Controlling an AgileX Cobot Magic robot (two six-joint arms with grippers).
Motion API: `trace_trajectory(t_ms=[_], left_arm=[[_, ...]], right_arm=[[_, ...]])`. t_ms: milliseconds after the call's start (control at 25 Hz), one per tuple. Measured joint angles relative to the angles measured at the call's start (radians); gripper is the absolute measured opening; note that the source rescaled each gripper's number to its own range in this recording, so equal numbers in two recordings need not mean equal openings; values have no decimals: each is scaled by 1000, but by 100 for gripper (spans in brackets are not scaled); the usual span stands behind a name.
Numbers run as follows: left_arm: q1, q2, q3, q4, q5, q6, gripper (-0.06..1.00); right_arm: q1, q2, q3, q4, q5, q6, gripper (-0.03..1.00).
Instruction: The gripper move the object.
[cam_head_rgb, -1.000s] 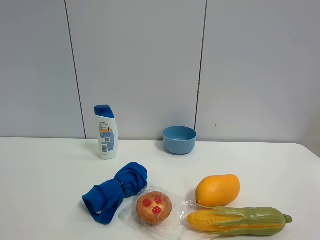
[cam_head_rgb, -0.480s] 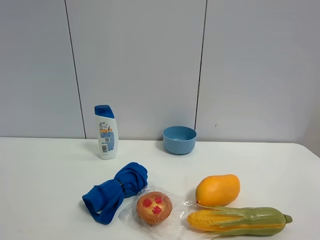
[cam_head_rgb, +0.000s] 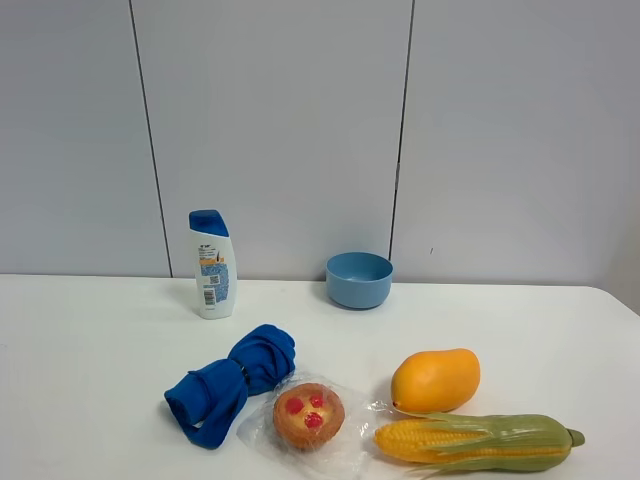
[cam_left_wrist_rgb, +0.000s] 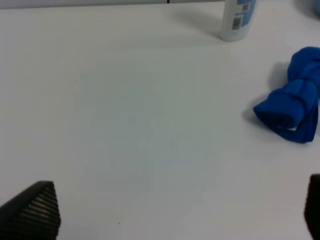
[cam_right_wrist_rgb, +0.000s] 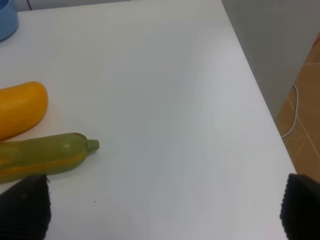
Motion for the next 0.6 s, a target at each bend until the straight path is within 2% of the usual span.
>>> trace_trajectory(t_ms=[600], left_arm=[[0,0,0,0,0,0,100]], right_arm=[[0,0,0,0,0,0,91]])
